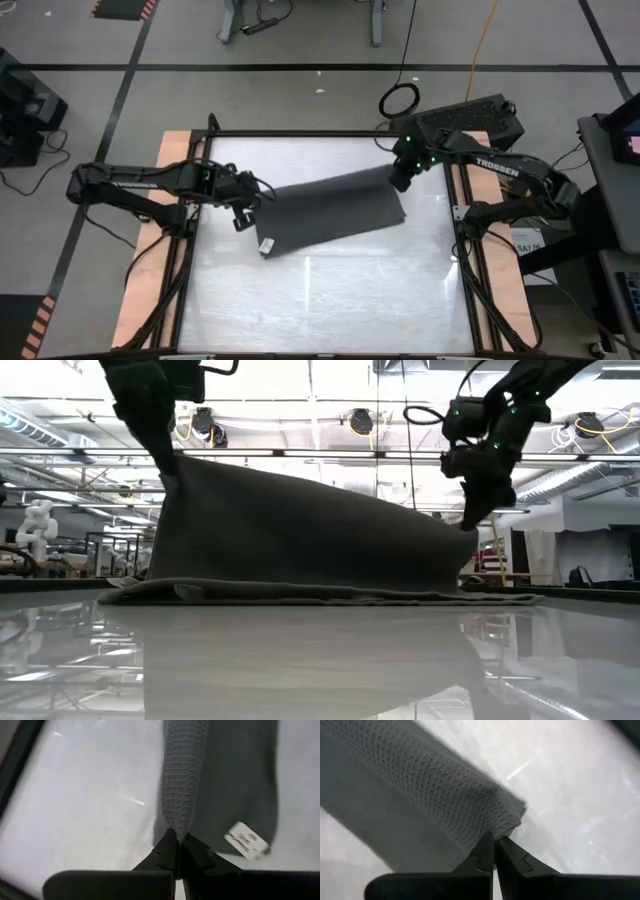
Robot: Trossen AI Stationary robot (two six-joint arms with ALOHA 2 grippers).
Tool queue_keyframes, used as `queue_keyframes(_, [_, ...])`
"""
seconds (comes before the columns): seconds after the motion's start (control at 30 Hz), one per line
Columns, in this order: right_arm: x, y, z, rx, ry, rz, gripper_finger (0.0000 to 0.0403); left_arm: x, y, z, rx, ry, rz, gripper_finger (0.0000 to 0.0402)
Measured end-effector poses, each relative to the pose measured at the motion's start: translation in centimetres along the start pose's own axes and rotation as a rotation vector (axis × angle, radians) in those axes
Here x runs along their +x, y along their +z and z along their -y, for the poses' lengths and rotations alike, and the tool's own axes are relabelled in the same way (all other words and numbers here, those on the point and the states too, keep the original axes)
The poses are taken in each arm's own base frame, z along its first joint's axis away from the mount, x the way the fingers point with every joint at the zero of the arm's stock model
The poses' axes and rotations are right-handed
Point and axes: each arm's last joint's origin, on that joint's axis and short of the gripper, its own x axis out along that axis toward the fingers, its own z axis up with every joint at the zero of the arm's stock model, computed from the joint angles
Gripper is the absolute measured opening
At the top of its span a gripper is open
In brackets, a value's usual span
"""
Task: Roll towel into tight, uniform cylinder
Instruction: Roll the gray towel
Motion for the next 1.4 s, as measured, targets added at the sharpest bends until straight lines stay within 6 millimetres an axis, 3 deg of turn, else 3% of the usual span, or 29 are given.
queue_keyframes(0.43, [1.8,-2.2,-1.7,-0.058,0.117,-0.105,0.0000,0.6,-0.7,2.2,0.048,-0.060,-0.052,0.0011])
queue_keyframes(0.73, [2.1,-2.8,-2.0,-0.077,0.117,-0.141,0.0005,2.8,-0.1,3.4,0.057,-0.047,-0.121,0.0011])
queue_keyframes(1.13, [1.8,-4.2,-1.8,-0.084,0.115,-0.286,0.0049,4.7,0.3,4.2,0.066,-0.058,-0.191,0.0011])
queue_keyframes(1.4, [1.8,-4.4,-1.8,-0.046,0.133,-0.303,0.0110,4.7,0.4,4.3,0.063,-0.078,-0.186,0.0022])
